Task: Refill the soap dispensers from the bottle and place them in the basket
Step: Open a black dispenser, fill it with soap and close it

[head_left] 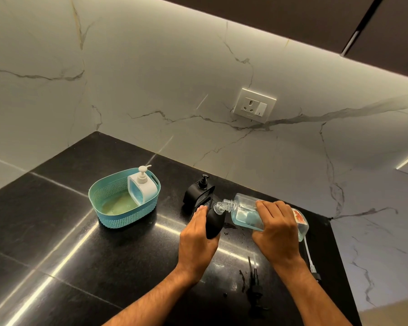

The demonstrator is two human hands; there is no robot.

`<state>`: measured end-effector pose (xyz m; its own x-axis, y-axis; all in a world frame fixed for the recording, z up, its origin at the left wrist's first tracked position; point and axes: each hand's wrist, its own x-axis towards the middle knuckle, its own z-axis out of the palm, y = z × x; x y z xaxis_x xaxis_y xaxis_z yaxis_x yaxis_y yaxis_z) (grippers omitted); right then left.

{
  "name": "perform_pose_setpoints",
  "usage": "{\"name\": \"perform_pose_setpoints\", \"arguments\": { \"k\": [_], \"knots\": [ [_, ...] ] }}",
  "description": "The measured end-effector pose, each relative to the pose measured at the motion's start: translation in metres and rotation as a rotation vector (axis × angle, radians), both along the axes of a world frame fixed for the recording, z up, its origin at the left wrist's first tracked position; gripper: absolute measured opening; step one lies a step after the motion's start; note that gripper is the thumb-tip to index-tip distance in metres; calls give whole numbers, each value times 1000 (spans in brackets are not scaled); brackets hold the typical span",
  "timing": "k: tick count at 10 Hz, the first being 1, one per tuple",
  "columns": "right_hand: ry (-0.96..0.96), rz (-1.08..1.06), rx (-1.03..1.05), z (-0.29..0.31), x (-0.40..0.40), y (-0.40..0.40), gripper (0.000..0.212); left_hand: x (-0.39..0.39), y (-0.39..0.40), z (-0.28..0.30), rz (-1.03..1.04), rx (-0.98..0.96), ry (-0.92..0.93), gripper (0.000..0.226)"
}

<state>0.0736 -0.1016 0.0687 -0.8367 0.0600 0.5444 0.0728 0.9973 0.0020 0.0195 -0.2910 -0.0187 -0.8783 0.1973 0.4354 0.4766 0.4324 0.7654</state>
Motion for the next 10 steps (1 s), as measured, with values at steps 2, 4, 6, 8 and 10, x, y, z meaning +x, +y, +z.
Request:
{"name": "perform_pose_setpoints", "arguments": {
  "k": [2, 4, 6, 8, 10],
  "knots": [
    [1, 4, -4, 1, 2, -2, 67, 1, -1, 0, 2, -2, -2, 75],
    [1, 1, 4, 0, 2, -2, 66, 2, -2, -1, 0, -6, -9, 77],
    [0, -2, 2, -1, 2, -3, 66, 2, -3, -2, -7, -2, -7, 78],
    [9, -1, -7, -3, 3, -4, 65, 3, -4, -1, -7, 14, 2, 75],
    [17, -14, -37, -6, 5, -4, 63, 3, -5, 2, -14, 33, 3, 75]
  ]
}}
